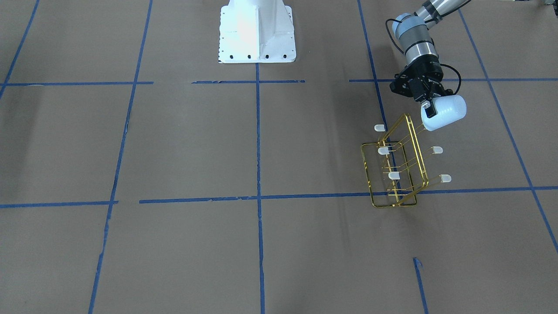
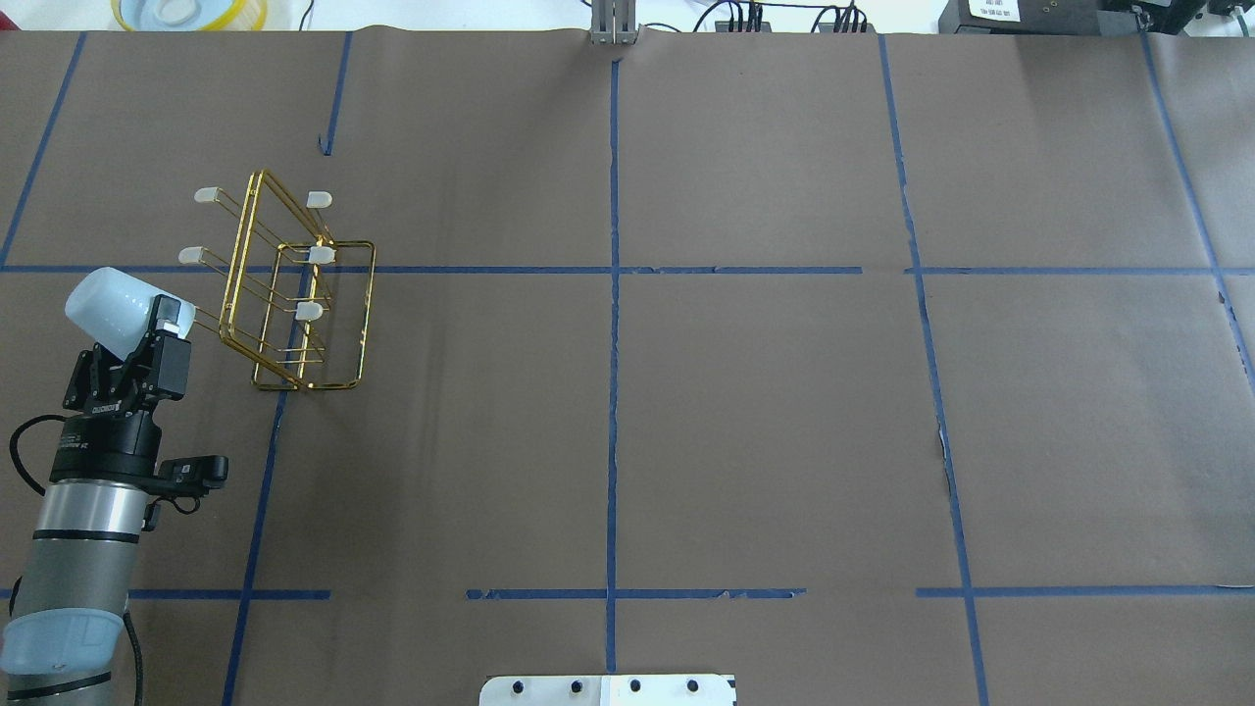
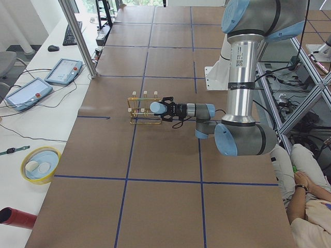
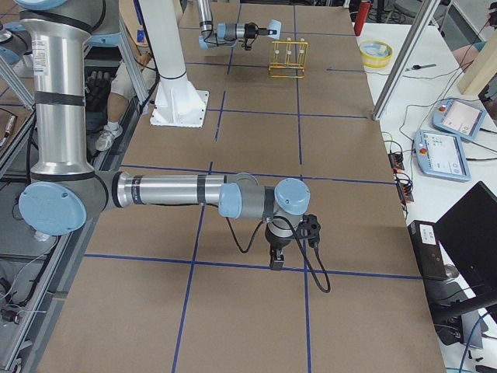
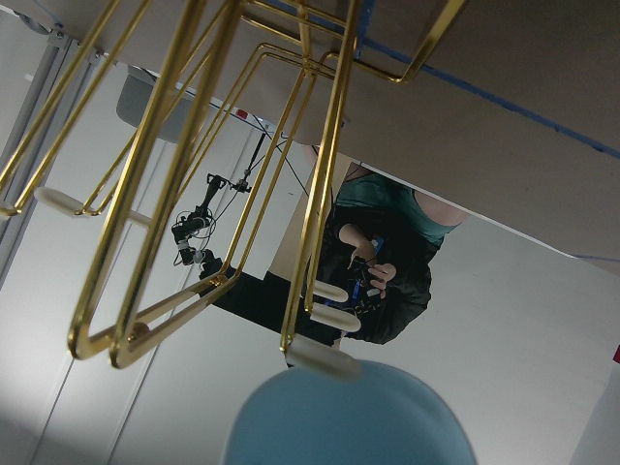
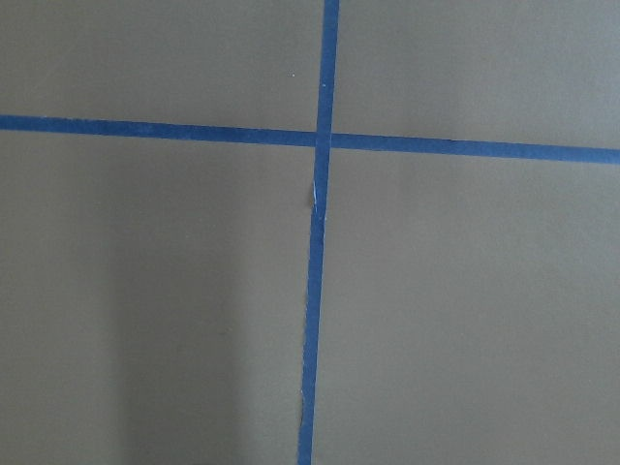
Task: Hang cup on cup holder
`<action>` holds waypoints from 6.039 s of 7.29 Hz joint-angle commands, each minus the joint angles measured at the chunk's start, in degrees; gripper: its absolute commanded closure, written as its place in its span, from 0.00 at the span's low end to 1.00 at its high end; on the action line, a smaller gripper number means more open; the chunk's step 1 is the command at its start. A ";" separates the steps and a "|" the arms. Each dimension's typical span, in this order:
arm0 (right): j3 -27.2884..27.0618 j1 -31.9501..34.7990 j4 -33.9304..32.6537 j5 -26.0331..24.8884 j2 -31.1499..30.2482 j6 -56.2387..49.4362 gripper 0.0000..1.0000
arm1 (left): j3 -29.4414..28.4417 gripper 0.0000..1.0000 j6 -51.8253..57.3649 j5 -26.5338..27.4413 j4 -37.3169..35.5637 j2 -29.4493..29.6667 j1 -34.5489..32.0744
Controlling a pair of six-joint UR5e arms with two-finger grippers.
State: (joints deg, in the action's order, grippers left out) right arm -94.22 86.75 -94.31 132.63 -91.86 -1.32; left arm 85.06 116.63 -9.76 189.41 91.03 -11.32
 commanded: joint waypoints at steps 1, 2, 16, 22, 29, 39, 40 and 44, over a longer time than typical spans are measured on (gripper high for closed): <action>0.00 0.00 0.00 0.00 -0.07 0.00 0.00 | -0.94 0.80 -0.09 -0.34 -1.06 1.43 -0.10; 0.00 0.00 0.00 0.00 -0.07 0.00 0.00 | -1.03 0.80 0.00 -0.34 -1.15 1.61 -0.10; 0.00 0.00 0.00 0.00 0.01 0.00 0.00 | 7.81 0.00 0.36 -10.24 -1.24 -2.40 -8.51; 0.00 0.00 0.00 0.00 -0.07 0.00 0.00 | 7.68 0.00 -57.86 -41.52 3.25 -11.56 -34.25; 0.00 0.00 0.00 0.00 0.01 0.00 0.00 | 2.74 0.00 -132.87 -105.30 -35.84 -5.78 -68.43; 0.00 0.00 0.00 0.00 -0.07 0.00 0.00 | -1.12 0.00 -101.84 -130.65 -106.53 9.70 -74.19; 0.00 0.00 0.00 0.00 -0.07 0.00 0.00 | -1.12 0.00 -101.69 -131.82 -106.44 7.87 -75.06; 0.00 0.00 0.00 0.00 -0.07 0.00 0.00 | -0.86 0.00 -108.84 -131.13 -106.53 6.71 -78.39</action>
State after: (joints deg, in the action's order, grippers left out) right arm -94.22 86.75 -94.31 132.63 -91.90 -1.32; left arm 84.03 12.80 -141.04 82.92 97.91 -87.86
